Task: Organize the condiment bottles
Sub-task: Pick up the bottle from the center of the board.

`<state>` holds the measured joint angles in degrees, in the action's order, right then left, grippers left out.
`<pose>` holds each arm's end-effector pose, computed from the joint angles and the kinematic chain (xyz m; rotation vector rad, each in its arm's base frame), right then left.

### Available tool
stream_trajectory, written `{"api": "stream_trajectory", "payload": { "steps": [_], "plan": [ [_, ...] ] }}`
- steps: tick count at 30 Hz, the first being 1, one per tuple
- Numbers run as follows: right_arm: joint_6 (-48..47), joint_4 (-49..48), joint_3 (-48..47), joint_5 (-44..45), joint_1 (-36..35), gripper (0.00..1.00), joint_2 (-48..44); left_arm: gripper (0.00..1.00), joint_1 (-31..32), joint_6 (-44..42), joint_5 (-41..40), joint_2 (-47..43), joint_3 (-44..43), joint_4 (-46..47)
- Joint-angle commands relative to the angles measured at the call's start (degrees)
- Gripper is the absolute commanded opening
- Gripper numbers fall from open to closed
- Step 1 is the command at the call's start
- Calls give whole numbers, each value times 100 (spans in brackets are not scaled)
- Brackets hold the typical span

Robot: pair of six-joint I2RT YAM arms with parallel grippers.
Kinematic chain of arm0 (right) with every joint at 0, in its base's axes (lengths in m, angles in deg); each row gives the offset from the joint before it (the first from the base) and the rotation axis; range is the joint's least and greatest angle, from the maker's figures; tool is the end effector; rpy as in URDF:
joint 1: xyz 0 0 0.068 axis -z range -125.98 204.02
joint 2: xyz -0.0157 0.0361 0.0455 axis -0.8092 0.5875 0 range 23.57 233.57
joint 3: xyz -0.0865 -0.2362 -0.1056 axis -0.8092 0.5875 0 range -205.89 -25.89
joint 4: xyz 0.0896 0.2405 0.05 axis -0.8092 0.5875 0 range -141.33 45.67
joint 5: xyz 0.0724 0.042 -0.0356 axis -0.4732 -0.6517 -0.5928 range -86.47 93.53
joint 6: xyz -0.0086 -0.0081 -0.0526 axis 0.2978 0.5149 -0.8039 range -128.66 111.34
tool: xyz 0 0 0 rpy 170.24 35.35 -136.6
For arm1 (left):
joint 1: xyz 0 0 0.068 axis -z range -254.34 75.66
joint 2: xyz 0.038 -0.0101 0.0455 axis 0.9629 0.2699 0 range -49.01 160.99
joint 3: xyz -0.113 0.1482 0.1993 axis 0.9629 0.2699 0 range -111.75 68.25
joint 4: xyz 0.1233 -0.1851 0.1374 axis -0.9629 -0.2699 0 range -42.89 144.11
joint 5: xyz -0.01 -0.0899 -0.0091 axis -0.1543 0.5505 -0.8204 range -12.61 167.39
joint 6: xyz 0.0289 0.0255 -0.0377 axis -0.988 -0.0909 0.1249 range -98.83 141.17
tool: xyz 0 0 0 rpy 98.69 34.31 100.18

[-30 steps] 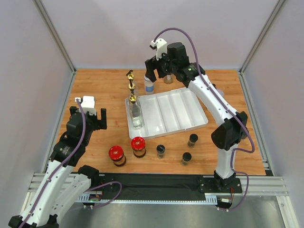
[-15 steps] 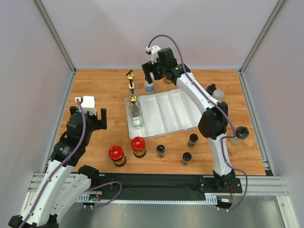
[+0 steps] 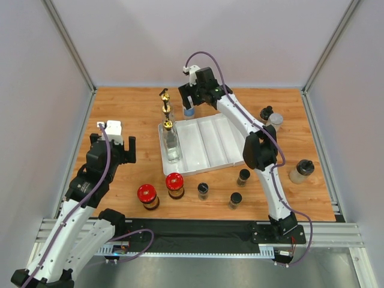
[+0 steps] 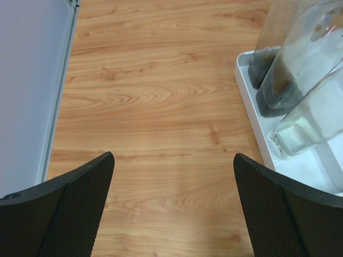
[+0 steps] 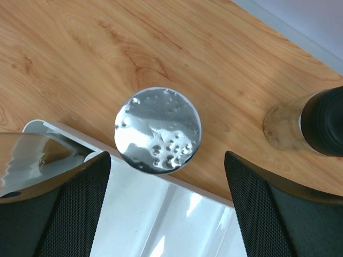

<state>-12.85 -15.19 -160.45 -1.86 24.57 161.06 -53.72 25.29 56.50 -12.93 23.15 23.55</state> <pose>0.4749 0.2720 0.2703 -0.7058 2.1591 0.3408 0.1344 -0.0371 0.3273 0.0368 1.9211 0.0654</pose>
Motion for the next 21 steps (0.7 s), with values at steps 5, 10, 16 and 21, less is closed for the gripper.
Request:
{"api": "stream_trajectory", "payload": {
  "steps": [5,10,16,21],
  "plan": [
    [155,-661,-457,12,1,88,331,100,30,-96,5,58,54,183],
    [85,-863,-588,-59,1,87,524,100,21,-104,-3,128,45,174],
    [-82,-898,-633,-234,10,71,560,100,21,-113,-39,189,54,174],
    [-346,-898,-580,-392,1,29,393,100,21,-122,-56,207,54,174]
  ]
}}
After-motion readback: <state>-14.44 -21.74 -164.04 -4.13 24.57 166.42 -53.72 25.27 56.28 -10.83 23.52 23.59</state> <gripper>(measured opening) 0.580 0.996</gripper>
